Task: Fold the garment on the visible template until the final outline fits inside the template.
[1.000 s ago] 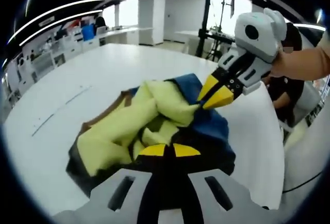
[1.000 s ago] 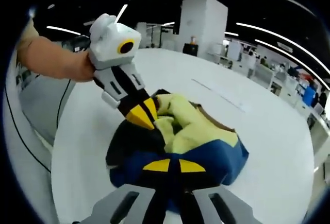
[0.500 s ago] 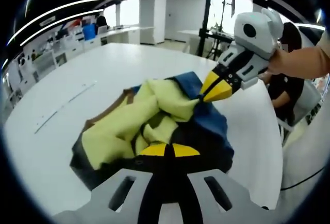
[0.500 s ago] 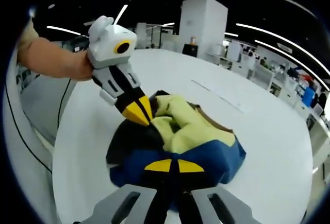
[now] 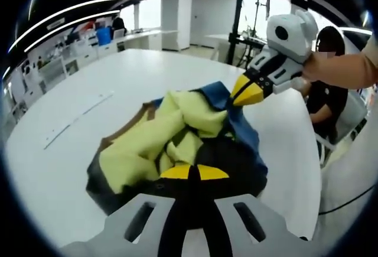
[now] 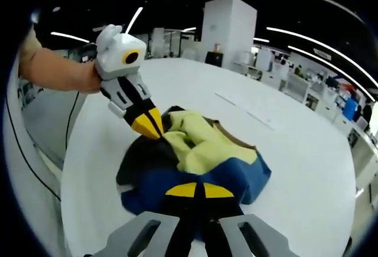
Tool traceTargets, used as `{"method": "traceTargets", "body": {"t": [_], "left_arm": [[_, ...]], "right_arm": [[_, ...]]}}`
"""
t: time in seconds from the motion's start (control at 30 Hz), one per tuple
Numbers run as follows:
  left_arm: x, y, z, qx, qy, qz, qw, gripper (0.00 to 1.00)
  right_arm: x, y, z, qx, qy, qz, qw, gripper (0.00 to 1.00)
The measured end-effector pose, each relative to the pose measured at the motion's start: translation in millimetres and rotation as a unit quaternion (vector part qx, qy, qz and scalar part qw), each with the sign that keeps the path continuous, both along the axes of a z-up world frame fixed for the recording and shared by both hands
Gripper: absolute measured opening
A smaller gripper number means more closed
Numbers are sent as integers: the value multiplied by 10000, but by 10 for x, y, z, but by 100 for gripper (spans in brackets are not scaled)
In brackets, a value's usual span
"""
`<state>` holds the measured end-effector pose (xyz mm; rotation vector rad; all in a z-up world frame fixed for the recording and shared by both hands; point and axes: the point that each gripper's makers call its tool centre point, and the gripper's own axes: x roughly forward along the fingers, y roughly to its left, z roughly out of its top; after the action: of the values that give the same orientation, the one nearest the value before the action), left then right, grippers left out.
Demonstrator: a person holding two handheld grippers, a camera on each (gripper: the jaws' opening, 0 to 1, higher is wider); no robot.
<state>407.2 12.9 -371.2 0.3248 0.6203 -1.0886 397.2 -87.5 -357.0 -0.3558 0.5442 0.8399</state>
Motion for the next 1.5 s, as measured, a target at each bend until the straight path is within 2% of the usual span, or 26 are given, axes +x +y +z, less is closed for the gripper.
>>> {"method": "traceTargets", "body": {"t": [0.33,0.73,1.03,1.5], "left_arm": [[-25,66,10,8,-14,61,10000,0],[5,252,88,29,-100,212,9997,0],[3,504,101,123,-135,380,9991,0],[158,1115,109,275,-157,944,9950,0]], "right_arm": [[-10,-33,-20,18,24,-68,10000,0],[95,-290,32,5,-5,-377,9993,0],[165,-538,13,-156,-9,-609,9980,0],[242,-916,-58,-444,106,-887,9950,0]]}}
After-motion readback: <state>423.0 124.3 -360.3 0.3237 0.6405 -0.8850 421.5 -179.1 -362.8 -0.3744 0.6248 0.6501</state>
